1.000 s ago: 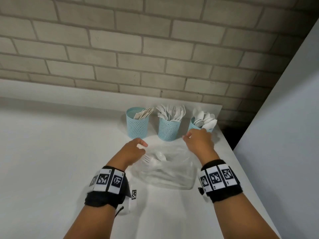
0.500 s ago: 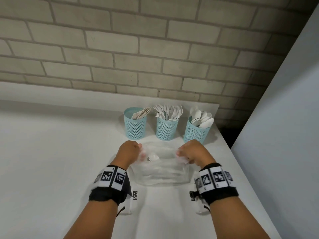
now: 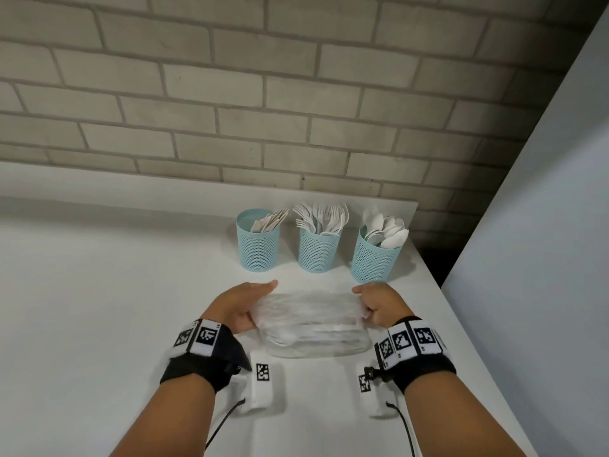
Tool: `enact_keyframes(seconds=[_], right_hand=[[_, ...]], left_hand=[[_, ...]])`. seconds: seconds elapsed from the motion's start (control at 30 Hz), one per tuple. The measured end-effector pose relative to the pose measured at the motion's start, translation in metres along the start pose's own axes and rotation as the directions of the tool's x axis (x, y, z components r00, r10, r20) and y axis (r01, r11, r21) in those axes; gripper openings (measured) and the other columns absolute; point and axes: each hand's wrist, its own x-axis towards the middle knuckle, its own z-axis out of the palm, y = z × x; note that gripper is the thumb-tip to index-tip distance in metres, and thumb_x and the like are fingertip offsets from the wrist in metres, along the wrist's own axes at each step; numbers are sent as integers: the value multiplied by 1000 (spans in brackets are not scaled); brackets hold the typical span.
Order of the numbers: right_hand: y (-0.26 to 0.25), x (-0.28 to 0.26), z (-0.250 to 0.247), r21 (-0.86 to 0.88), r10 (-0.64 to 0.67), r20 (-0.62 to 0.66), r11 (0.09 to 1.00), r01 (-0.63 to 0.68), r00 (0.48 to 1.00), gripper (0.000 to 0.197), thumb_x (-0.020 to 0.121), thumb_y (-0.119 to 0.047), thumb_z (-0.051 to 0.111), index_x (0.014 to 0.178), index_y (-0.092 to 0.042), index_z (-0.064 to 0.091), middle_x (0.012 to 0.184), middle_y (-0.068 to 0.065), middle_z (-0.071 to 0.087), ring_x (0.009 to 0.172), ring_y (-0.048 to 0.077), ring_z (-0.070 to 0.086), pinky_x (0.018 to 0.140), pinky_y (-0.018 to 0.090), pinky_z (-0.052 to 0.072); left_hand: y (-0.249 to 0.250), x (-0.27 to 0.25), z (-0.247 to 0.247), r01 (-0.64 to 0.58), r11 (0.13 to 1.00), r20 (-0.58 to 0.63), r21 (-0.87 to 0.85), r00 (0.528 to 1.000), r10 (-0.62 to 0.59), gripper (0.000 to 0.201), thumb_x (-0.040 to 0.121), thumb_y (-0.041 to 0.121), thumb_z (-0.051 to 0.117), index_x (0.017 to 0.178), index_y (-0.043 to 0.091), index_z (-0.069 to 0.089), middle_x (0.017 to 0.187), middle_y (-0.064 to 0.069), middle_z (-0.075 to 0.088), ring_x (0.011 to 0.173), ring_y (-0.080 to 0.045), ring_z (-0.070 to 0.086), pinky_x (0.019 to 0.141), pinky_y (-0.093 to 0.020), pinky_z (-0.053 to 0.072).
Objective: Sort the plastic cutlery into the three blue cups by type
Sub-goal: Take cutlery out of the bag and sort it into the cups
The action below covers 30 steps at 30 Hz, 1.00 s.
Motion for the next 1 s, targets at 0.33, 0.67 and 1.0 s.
enact_keyframes(seconds=[0.33, 0.67, 1.0], right_hand=[[-18, -48, 10, -780, -192, 105, 593, 201, 976, 42, 89, -48, 54, 88, -6, 49, 94, 12, 60, 68, 25, 51, 61, 28, 44], [-8, -39, -11, 46, -117, 53, 992, 115, 992, 18, 85, 0, 64, 69, -7, 59, 71, 8, 60, 60, 17, 55, 57, 26, 51], [3, -19, -5, 106, 96, 113, 988, -108, 989, 17, 94, 7, 39, 81, 1, 49, 89, 14, 50, 61, 20, 44, 34, 14, 39]], left_hand=[[4, -15, 6, 131, 476, -236, 870, 957, 168, 36, 86, 29, 64, 61, 10, 45, 50, -3, 60, 45, -15, 52, 62, -22, 45], [-9, -7, -18, -43, 944, -105, -327, 994, 9, 10, 92, 2, 51, 85, -3, 57, 81, -18, 62, 70, -26, 66, 48, -32, 58], [-21, 6, -12, 174, 929, -41, -325, 979, -198, 29, 101, 24, 33, 84, 14, 55, 69, -2, 57, 65, -14, 47, 62, -25, 35]])
